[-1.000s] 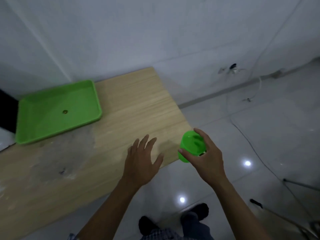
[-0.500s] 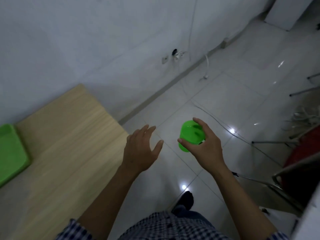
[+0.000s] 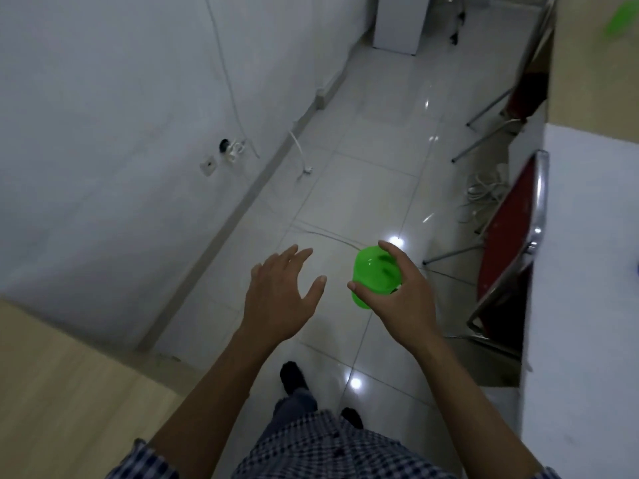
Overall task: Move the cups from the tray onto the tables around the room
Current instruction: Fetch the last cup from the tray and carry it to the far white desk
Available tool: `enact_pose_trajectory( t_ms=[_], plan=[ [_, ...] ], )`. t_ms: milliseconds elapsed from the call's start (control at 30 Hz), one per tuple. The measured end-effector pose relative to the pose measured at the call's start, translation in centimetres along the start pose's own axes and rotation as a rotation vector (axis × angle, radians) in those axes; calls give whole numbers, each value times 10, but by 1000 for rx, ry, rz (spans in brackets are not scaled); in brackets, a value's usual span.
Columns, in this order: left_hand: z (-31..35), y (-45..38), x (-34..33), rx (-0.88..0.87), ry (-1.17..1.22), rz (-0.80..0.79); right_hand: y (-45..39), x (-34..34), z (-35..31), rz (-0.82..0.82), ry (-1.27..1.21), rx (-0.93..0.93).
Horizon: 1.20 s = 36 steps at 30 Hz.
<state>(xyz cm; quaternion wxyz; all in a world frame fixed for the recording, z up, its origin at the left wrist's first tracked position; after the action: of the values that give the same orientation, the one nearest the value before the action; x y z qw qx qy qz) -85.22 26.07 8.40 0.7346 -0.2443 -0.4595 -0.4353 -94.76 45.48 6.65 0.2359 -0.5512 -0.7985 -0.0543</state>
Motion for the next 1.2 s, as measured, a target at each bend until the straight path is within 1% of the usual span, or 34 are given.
enact_pose_trajectory(
  t_ms=[133, 333, 567, 800, 1000, 1200],
  plan=[
    [14, -45, -9, -85, 74, -6, -30, 7, 15, 52, 59, -30],
    [14, -142, -7, -147, 132, -8, -106, -6, 30, 112, 69, -56],
    [15, -250, 4, -222, 136, -18, -196, -18, 22, 189, 57, -82],
    [25, -324, 1, -259, 124, -52, -264, -26, 23, 229, 72, -89],
    [46, -384, -10, -293, 139, -14, -328, -23, 48, 243, 41, -117],
    [91, -471, -25, -294, 79, -21, -418, -4, 78, 238, 14, -111]
  ],
)
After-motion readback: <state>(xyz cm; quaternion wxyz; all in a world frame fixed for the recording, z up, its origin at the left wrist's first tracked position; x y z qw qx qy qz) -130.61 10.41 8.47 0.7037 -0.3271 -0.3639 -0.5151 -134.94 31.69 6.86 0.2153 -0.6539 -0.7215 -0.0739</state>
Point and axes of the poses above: each hand's wrist, its own y-axis away from the middle knuckle, its own x-axis out of the back of the hand, z = x × y, the point moved 1 cm from there along -y, towards the middle knuckle, and after that the axes turned 6 degrees about x, right-handed, at the moved point
